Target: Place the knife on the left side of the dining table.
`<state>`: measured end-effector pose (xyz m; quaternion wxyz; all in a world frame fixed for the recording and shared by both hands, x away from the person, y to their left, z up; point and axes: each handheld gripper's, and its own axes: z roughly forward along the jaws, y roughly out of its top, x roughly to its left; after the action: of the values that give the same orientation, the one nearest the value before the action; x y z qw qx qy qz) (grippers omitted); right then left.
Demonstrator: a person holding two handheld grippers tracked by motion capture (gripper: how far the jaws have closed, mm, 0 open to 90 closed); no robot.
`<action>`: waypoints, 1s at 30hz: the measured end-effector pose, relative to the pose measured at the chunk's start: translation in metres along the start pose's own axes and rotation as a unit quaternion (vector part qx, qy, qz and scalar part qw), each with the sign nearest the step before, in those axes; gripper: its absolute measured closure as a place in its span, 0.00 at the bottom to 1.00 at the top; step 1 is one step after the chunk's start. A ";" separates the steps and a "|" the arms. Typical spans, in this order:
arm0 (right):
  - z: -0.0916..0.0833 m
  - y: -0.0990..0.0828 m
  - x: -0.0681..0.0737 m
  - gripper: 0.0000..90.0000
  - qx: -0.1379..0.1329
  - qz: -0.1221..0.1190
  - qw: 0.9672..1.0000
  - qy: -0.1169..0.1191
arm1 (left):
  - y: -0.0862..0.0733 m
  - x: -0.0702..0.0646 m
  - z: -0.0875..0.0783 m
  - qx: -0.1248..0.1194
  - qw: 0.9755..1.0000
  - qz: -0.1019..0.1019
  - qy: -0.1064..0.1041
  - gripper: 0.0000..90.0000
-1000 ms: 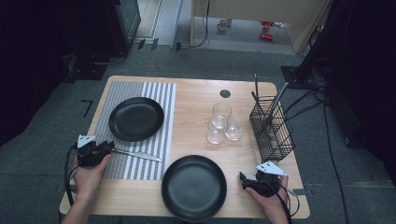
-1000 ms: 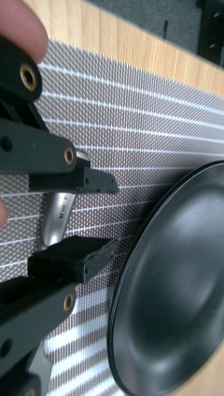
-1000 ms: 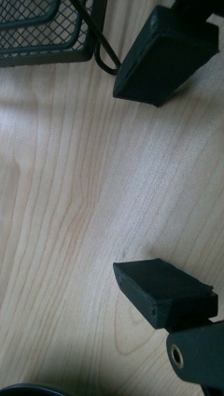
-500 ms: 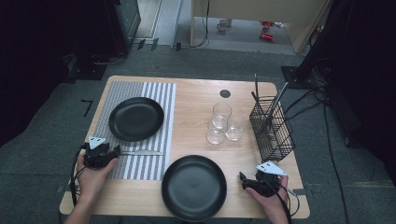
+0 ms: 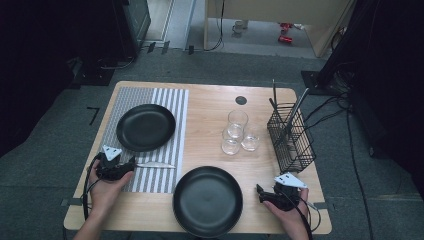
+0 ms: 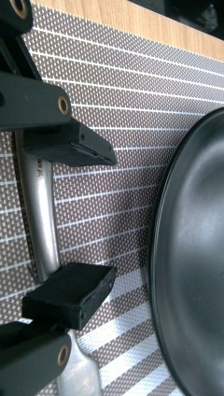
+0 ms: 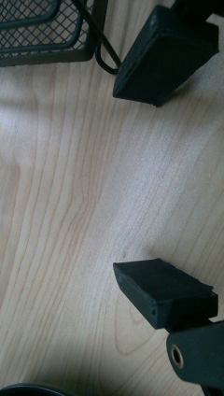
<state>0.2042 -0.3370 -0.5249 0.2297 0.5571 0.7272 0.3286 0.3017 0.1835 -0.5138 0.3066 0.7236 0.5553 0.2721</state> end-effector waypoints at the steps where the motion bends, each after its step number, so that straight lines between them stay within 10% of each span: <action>1: 0.000 0.000 0.000 0.15 0.000 0.000 1.000 0.000 | 0.000 0.000 -0.001 0.002 1.000 0.002 -0.001 0.45; 30: 0.000 0.000 0.000 0.15 0.000 0.000 1.000 0.000 | -0.010 0.002 -0.015 0.017 1.000 -0.014 -0.006 0.41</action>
<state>0.2041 -0.3370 -0.5250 0.2297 0.5572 0.7272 0.3286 0.2848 0.1898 -0.5110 0.3016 0.7228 0.5676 0.2539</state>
